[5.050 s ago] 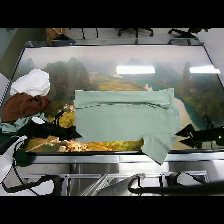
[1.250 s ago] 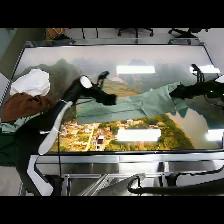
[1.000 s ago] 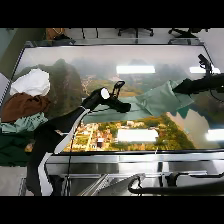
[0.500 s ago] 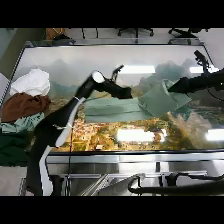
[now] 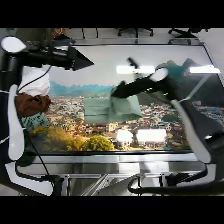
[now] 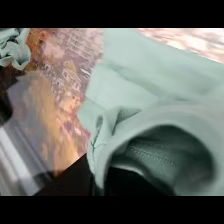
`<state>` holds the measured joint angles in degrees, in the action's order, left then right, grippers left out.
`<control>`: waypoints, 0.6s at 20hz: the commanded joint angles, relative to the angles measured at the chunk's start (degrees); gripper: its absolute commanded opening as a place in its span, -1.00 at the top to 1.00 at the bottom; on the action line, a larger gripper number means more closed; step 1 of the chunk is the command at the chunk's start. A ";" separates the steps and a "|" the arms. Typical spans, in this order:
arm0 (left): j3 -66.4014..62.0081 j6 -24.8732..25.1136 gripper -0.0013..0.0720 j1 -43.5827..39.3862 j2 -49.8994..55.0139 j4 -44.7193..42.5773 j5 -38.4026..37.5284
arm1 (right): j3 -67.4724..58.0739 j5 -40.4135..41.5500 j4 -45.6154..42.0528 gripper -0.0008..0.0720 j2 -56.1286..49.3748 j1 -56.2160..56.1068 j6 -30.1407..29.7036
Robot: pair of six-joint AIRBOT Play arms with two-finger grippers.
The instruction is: Fold the shirts.
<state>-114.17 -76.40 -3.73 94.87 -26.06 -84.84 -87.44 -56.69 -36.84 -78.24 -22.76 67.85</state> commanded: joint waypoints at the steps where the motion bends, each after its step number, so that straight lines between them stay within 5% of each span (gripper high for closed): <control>1: 0.17 1.55 0.94 3.30 -4.33 1.70 -2.75 | -0.07 27.54 -0.85 -0.12 -10.10 -15.65 -1.05; 3: 0.17 1.57 0.94 2.73 -4.44 1.86 -3.69 | -0.07 29.57 -0.98 -0.02 -11.52 -16.92 -1.70; 8: 0.17 3.50 0.94 1.05 -4.39 1.84 -4.76 | -0.04 12.28 -9.66 -0.03 -0.81 -6.10 0.42; 10: 0.17 3.50 0.94 0.68 -4.39 1.88 -5.14 | -0.04 5.14 -15.61 -0.47 3.32 1.57 5.60; 12: 0.17 3.45 0.94 0.66 -4.39 1.92 -5.22 | -0.04 -2.40 -22.99 -0.64 5.11 10.16 11.17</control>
<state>-114.02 -73.25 -2.83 90.56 -24.16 -89.52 -87.53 -48.16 -50.19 -76.64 -22.02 72.10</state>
